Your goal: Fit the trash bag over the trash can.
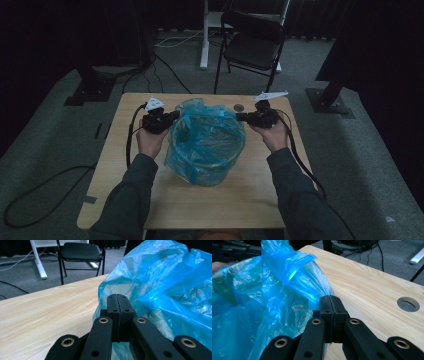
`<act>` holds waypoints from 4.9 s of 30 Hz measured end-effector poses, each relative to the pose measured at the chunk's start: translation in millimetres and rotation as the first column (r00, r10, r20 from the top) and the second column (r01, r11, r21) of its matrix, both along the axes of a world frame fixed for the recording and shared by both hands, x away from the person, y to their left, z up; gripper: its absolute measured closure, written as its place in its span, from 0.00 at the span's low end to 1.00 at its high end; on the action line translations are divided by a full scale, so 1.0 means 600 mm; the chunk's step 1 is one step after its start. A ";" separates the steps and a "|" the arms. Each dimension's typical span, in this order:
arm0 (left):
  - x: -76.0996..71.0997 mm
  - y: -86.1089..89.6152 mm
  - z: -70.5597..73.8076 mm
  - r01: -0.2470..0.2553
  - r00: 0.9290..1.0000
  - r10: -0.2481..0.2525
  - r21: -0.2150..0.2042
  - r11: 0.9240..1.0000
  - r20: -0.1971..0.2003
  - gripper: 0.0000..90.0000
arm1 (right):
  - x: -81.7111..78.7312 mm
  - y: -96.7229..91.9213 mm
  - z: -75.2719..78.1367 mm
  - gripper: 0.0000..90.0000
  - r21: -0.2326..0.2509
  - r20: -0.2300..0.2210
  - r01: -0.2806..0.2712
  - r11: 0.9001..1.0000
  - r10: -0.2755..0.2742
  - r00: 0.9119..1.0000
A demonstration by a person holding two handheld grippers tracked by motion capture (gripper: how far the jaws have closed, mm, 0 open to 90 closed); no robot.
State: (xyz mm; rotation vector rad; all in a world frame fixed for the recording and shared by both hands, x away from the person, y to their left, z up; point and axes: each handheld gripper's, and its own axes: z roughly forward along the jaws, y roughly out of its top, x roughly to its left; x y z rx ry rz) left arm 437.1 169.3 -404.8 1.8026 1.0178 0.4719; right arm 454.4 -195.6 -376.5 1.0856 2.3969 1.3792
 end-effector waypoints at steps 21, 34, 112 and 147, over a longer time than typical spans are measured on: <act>0.016 -0.008 -0.007 0.033 0.999 -0.035 -0.056 0.998 -0.035 0.99 | 0.024 0.011 -0.035 1.00 -0.066 -0.132 0.016 0.998 -0.025 0.991; 0.018 0.001 -0.020 0.021 0.997 -0.024 -0.054 0.998 -0.067 1.00 | 0.019 0.000 -0.042 1.00 -0.125 -0.132 0.035 0.992 -0.052 0.990; -0.183 0.033 -0.047 0.232 0.966 -0.234 -0.025 0.972 -0.114 0.65 | -0.187 0.000 -0.038 0.79 -0.072 -0.054 -0.219 0.973 0.215 0.975; -0.167 0.045 -0.075 0.142 0.976 -0.126 0.081 0.986 -0.178 1.00 | -0.167 -0.039 -0.070 1.00 -0.122 -0.121 -0.129 0.984 0.114 0.986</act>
